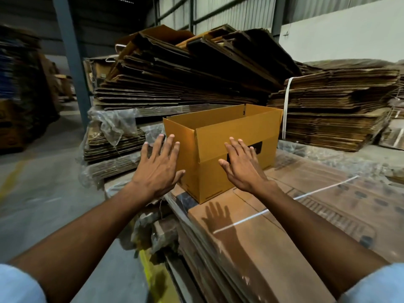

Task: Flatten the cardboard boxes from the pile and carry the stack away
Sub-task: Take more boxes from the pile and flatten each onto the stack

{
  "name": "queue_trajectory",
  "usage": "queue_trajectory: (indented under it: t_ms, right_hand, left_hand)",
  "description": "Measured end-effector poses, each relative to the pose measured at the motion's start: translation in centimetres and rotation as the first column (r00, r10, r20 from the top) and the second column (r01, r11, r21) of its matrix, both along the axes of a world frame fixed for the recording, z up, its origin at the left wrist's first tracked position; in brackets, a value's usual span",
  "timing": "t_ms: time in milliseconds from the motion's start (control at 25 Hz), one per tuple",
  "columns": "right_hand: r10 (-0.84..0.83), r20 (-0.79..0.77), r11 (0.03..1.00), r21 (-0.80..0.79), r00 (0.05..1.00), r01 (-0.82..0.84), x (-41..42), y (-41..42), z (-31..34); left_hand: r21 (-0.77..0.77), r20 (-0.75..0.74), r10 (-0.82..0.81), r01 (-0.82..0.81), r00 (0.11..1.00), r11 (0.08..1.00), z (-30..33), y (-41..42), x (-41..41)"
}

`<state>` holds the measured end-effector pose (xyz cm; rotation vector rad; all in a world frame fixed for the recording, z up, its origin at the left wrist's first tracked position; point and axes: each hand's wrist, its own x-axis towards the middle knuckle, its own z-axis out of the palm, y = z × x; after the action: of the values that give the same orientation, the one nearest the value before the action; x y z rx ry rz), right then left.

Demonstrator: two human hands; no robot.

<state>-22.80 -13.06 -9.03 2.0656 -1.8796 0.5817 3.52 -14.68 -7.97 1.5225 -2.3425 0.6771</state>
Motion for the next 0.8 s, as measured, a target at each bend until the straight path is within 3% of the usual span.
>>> queue_trajectory:
  t_ms: [280, 400, 560, 800]
  right_hand:
    - [0.007, 0.018, 1.000, 0.023, 1.000, -0.007, -5.3, -8.8, -0.3]
    - [0.015, 0.023, 0.999, 0.030, 1.000, -0.016, -7.3, -11.2, -1.1]
    - [0.002, 0.036, 0.999, 0.035, 0.999, -0.003, -9.5, -13.4, -0.6]
    - [-0.076, -0.035, 0.997, -0.028, 0.996, 0.075, -10.7, -15.0, 1.8]
  left_hand:
    - [0.035, -0.056, -0.014, 0.016, 0.998, 0.999, 2.1, -12.9, -9.8]
    - [0.081, -0.174, 0.025, -0.011, 0.984, 0.997, 2.5, -16.6, -13.1]
    - [0.073, -0.240, 0.047, -0.030, 0.970, 0.997, 2.8, -19.1, -13.4]
    - [0.041, -0.341, -0.153, 0.177, 0.928, 0.983, 1.4, -18.4, -9.2]
